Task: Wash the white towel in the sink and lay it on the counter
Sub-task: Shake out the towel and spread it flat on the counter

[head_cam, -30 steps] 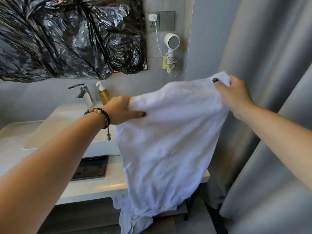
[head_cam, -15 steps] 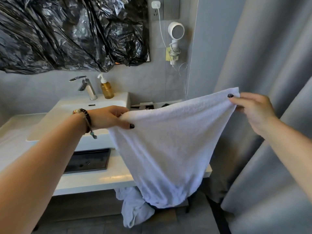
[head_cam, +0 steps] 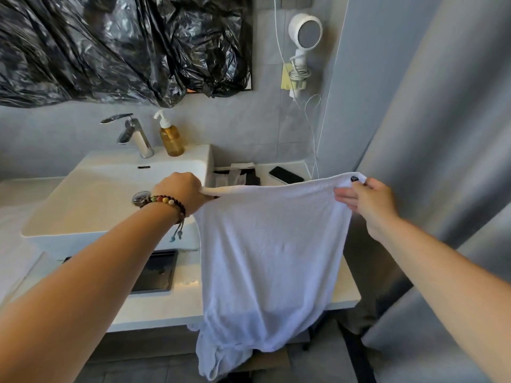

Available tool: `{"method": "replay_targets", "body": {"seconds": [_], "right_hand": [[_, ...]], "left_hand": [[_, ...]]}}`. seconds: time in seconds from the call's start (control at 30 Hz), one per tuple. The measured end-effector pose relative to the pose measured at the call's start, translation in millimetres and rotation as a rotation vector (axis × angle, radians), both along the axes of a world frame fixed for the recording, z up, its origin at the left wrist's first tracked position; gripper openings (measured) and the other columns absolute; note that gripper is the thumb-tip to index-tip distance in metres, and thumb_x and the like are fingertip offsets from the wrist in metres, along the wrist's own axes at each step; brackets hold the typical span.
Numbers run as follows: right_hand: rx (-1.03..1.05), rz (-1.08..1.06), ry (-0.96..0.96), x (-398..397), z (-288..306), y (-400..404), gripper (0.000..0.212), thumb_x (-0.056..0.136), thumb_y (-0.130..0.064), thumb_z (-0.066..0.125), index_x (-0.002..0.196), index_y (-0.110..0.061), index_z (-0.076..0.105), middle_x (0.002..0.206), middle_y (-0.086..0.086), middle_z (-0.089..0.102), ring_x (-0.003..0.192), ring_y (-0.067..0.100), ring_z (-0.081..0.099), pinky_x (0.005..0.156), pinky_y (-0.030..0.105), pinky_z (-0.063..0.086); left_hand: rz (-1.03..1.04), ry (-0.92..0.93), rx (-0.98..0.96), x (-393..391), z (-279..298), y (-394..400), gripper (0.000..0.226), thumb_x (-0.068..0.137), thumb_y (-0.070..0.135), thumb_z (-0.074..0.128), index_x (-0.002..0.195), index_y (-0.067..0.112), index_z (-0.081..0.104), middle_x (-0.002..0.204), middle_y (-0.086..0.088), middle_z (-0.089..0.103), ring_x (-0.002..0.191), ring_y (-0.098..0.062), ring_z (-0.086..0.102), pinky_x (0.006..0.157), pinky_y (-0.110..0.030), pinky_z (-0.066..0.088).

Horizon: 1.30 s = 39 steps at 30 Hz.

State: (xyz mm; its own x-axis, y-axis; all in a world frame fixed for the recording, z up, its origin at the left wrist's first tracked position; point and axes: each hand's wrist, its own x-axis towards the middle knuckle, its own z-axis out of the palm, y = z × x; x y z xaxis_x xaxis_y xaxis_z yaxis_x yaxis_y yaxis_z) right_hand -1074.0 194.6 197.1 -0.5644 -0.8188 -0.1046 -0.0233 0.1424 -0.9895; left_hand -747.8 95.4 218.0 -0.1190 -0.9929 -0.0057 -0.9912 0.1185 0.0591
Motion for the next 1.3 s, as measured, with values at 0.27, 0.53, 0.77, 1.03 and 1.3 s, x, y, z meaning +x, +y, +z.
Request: {"method": "replay_targets", "body": {"seconds": [0.27, 0.53, 0.77, 1.03, 1.3], "right_hand": [[-0.09, -0.002, -0.027, -3, 28, -121, 0.009, 0.101, -0.016, 0.048, 0.102, -0.019, 0.057, 0.1, 0.011, 0.073, 0.091, 0.021, 0.072, 0.094, 0.032, 0.05], [-0.018, -0.038, -0.071, -13, -9, -227, 0.015, 0.099, -0.016, 0.047, 0.11, -0.01, 0.056, 0.105, 0.016, 0.071, 0.087, 0.021, 0.071, 0.076, 0.023, 0.047], [0.248, -0.124, -0.148, 4, -114, -239, 0.027, 0.098, -0.007, 0.047, 0.119, 0.005, 0.058, 0.11, 0.02, 0.068, 0.092, 0.023, 0.066, 0.089, 0.04, 0.05], [0.349, -0.04, -0.107, 17, -167, -268, 0.02, 0.09, -0.013, 0.063, 0.11, -0.016, 0.062, 0.116, 0.014, 0.067, 0.111, 0.028, 0.062, 0.098, 0.043, 0.046], [0.454, 0.234, 0.169, 34, -177, -278, 0.036, 0.095, -0.003, 0.052, 0.131, -0.004, 0.054, 0.123, 0.017, 0.057, 0.113, 0.031, 0.054, 0.101, 0.048, 0.043]], "left_hand": [[0.23, 1.049, 0.011, -20, -18, -110, 0.012, 0.089, 0.016, 0.062, 0.078, 0.015, 0.065, 0.079, -0.006, 0.066, 0.072, -0.035, 0.071, 0.069, -0.045, 0.061], [0.129, 0.819, 0.154, -28, -38, -223, 0.013, 0.082, 0.023, 0.075, 0.077, 0.011, 0.07, 0.059, 0.001, 0.071, 0.059, -0.015, 0.071, 0.071, -0.035, 0.061], [-0.051, 0.331, 0.543, -19, -110, -260, 0.026, 0.083, 0.032, 0.077, 0.08, 0.01, 0.064, 0.056, 0.003, 0.07, 0.048, -0.003, 0.064, 0.059, -0.021, 0.056], [-0.03, 0.202, 0.431, -41, -158, -290, 0.036, 0.097, 0.036, 0.052, 0.097, 0.001, 0.063, 0.087, -0.011, 0.072, 0.077, -0.021, 0.07, 0.072, -0.031, 0.057], [0.026, 0.146, 0.387, -66, -171, -288, 0.04, 0.096, 0.019, 0.055, 0.129, 0.0, 0.04, 0.12, -0.02, 0.057, 0.106, -0.033, 0.061, 0.084, -0.036, 0.051]]}}
